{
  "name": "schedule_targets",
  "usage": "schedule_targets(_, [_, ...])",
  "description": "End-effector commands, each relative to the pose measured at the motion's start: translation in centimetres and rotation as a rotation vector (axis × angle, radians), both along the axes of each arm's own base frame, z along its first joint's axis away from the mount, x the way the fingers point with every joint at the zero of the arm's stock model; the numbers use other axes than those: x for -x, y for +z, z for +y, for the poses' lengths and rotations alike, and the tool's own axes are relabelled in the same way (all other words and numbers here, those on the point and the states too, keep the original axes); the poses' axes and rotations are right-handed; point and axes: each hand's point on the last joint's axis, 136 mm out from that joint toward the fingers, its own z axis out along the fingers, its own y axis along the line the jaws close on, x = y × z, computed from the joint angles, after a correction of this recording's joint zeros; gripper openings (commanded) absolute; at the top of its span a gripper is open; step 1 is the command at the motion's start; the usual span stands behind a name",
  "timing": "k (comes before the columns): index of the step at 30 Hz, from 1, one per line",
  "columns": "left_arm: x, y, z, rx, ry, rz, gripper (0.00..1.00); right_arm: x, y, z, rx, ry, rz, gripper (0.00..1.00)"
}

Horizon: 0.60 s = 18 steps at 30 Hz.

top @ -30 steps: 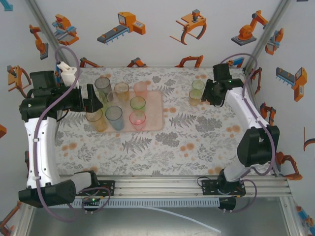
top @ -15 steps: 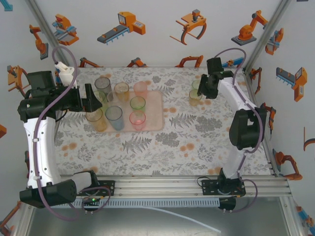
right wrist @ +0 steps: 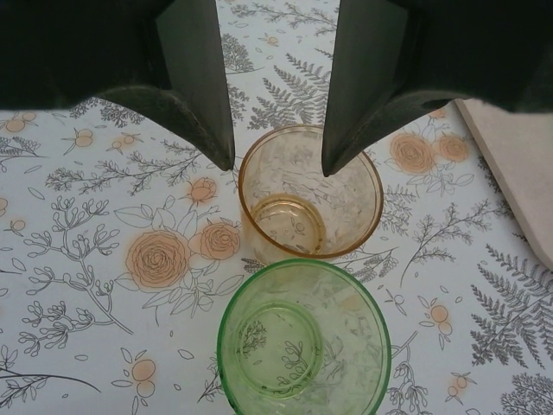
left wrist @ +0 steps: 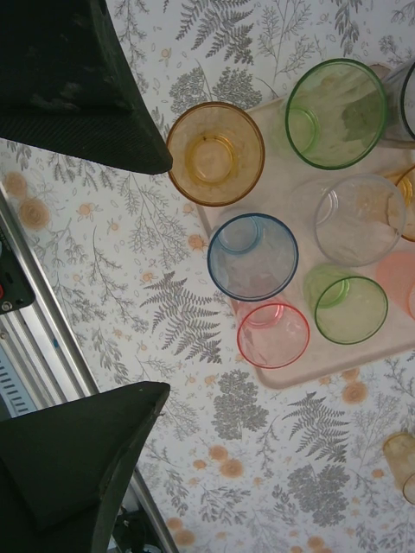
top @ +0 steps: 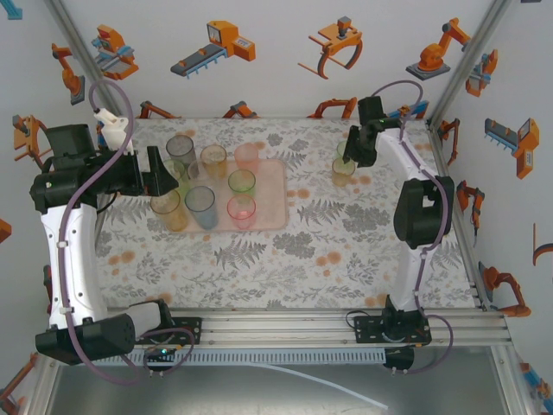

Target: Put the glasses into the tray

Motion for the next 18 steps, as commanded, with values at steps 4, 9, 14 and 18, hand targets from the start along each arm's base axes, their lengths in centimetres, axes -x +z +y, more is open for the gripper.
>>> schedule_targets(4, [-0.4,0.1,-0.5,0.047,-0.017,0.011,0.97,-0.4,-0.5,-0.5,0.015,-0.004,0.013,0.43])
schedule_targets(9, [-0.3,1.1,-0.6,0.054,-0.019,-0.008,0.97,-0.4,-1.4,-0.4,0.013,-0.001,0.033,0.43])
schedule_targets(14, [-0.1,0.8,-0.6,0.055,-0.021,-0.004,0.97,-0.4,-2.0,-0.6,0.025,0.002,0.045,0.42])
schedule_targets(18, [0.1,0.6,-0.7,0.052,-0.025,-0.003,0.97,-0.3,-2.2,-1.1,0.030,-0.011,0.066,0.42])
